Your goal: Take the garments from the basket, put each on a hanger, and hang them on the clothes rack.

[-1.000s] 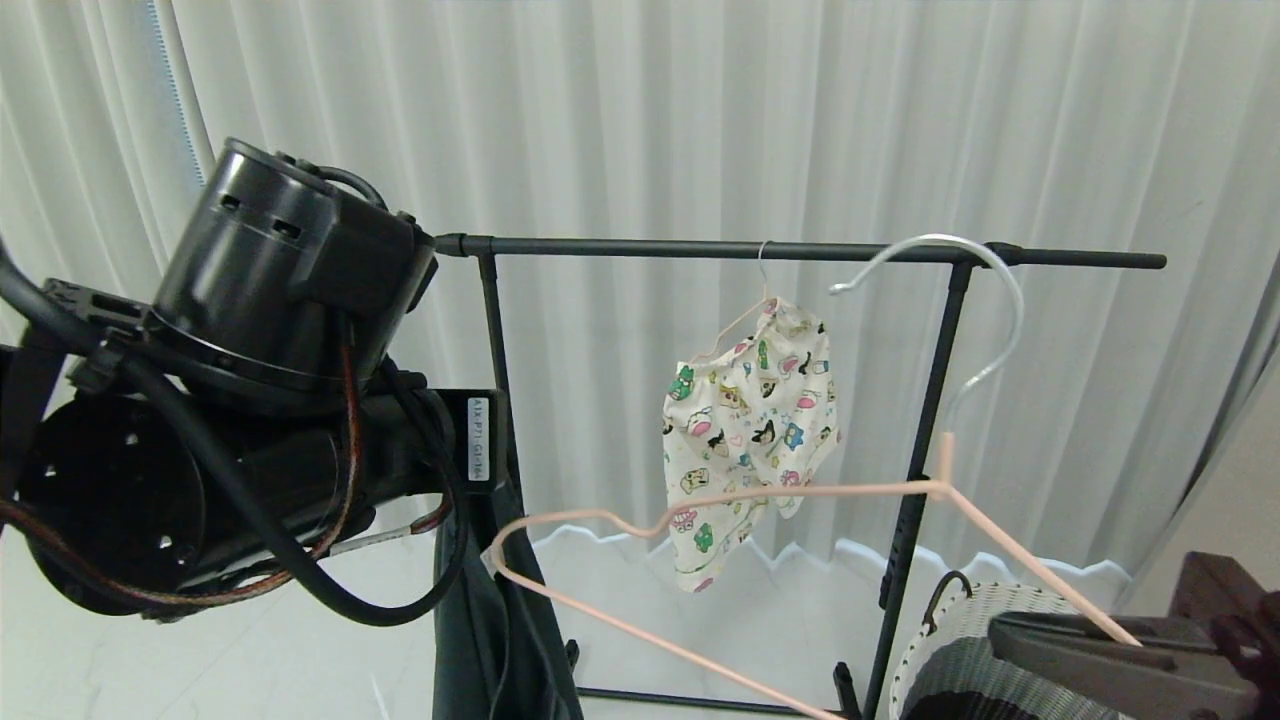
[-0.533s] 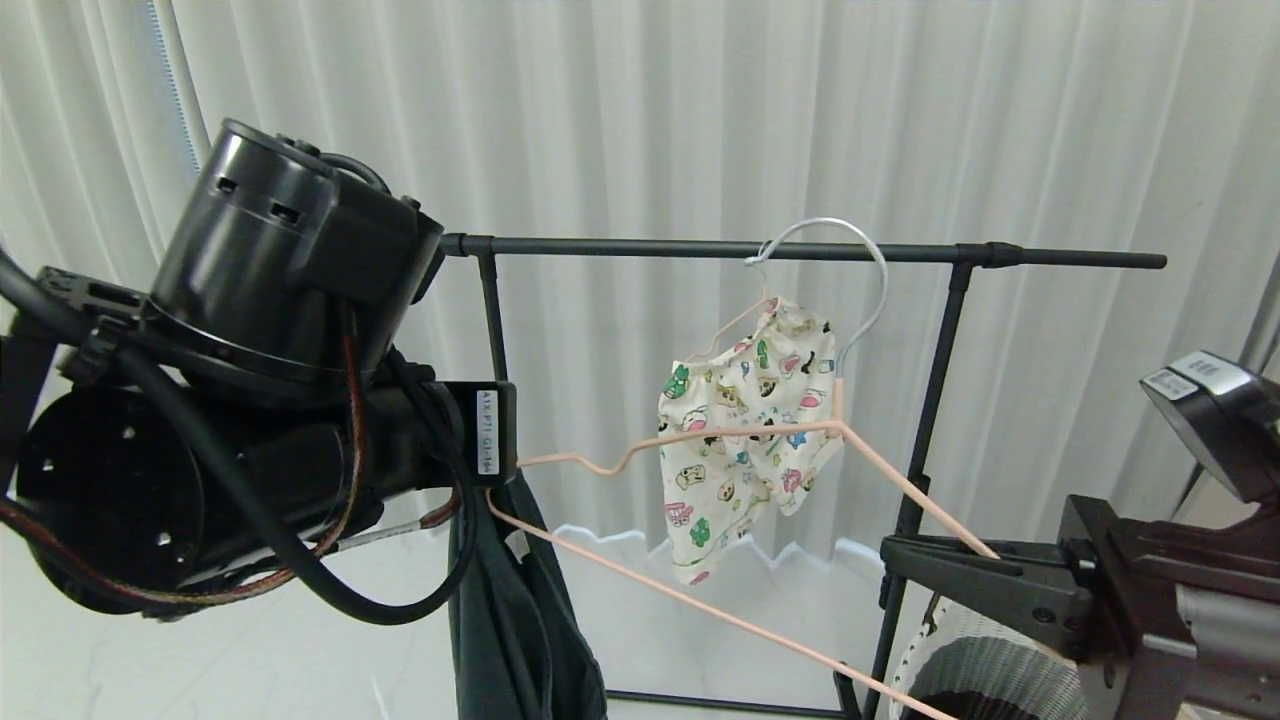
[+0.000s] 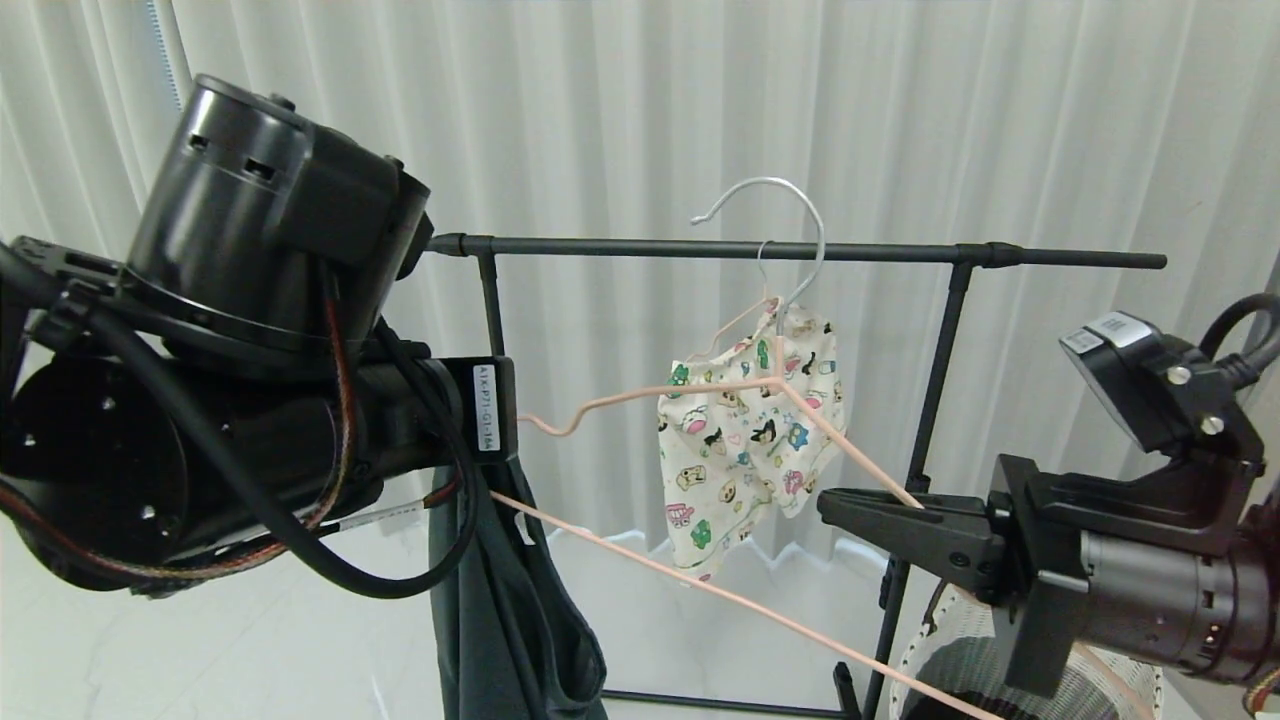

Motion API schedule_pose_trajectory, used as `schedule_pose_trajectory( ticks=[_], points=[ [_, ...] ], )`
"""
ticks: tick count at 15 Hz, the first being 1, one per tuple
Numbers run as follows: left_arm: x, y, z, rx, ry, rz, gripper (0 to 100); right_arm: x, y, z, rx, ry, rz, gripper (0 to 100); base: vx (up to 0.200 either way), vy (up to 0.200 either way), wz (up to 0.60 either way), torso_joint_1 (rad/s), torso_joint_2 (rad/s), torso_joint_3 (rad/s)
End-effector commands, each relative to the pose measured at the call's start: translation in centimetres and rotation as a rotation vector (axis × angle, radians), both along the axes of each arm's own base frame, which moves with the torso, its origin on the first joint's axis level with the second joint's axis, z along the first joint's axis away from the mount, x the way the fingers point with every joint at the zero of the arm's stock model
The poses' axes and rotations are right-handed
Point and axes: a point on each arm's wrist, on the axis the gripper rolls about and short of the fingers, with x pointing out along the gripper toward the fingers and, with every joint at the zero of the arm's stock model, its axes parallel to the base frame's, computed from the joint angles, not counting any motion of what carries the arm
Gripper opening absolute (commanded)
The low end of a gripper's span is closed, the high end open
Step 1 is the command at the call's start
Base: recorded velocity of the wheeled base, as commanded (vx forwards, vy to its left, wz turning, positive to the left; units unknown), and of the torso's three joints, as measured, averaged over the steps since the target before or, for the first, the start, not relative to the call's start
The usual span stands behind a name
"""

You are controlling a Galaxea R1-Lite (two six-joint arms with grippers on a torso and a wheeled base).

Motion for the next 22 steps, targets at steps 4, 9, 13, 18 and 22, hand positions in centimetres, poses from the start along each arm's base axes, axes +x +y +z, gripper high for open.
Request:
schedule_pose_trajectory(
  ticks=[4, 9, 13, 18, 22],
  points=[
    [-0.9, -0.9, 1.6, -0.06, -0.042, -0.041, 0, 0.8, 2.2, -1.5, -0.032, 0.023, 0.01, 0, 0.0, 0.0, 0.0, 0.0, 0.0, 0.0],
    [-1.4, -1.7, 3.1, -0.107, -0.075, -0.077, 0, 0.9, 4.3, -2.7, -0.048, 0.029, 0.009, 0, 0.0, 0.0, 0.0, 0.0, 0.0, 0.0],
    [-1.5, -1.9, 4.1, -0.169, -0.094, -0.069, 0, 0.6, 5.5, -3.2, -0.052, 0.029, 0.024, 0, 0.0, 0.0, 0.0, 0.0, 0.0, 0.0],
    [-2.2, -3.1, 4.2, -0.181, -0.091, -0.119, 0, 1.0, 8.4, -2.9, -0.02, 0.053, -0.001, 0, 0.0, 0.0, 0.0, 0.0, 0.0, 0.0],
    [-2.2, -4.3, 4.8, -0.196, -0.102, -0.146, 0, 1.3, 10.7, -2.5, 0.008, 0.062, -0.018, 0, 0.0, 0.0, 0.0, 0.0, 0.0, 0.0]
  ],
)
